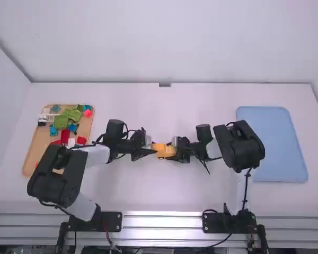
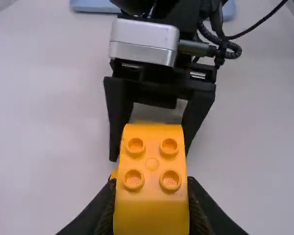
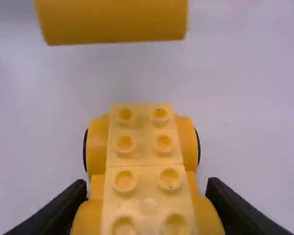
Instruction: Assemble lego blocks to make yellow taxi
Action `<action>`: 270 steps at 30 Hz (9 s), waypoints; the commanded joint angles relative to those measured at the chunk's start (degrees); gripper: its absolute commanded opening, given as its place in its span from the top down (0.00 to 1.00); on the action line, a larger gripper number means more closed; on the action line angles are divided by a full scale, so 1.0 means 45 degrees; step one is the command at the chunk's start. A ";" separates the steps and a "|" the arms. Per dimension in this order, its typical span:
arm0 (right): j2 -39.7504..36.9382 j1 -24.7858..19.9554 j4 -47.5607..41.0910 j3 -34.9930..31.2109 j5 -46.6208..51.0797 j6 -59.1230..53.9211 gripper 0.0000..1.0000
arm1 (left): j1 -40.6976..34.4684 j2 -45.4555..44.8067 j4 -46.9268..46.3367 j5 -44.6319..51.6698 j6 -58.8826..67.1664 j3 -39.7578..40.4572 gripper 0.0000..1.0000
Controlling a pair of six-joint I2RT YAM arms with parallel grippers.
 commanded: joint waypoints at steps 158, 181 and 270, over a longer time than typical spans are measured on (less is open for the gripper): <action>0.0175 0.0214 -0.0092 0.0097 -0.0204 0.0704 0.68 | -0.2793 0.3041 -0.3011 -0.3959 0.0967 0.1719 0.98; 0.0175 0.0214 -0.0539 0.0175 0.0029 0.0559 0.68 | -0.2385 0.2137 -0.1875 -0.2958 0.0967 0.1749 0.67; -0.7912 -1.0316 -1.1754 0.3687 1.1958 1.0433 0.01 | 0.1117 -0.4260 -0.6547 -1.2497 -0.8748 0.3895 0.01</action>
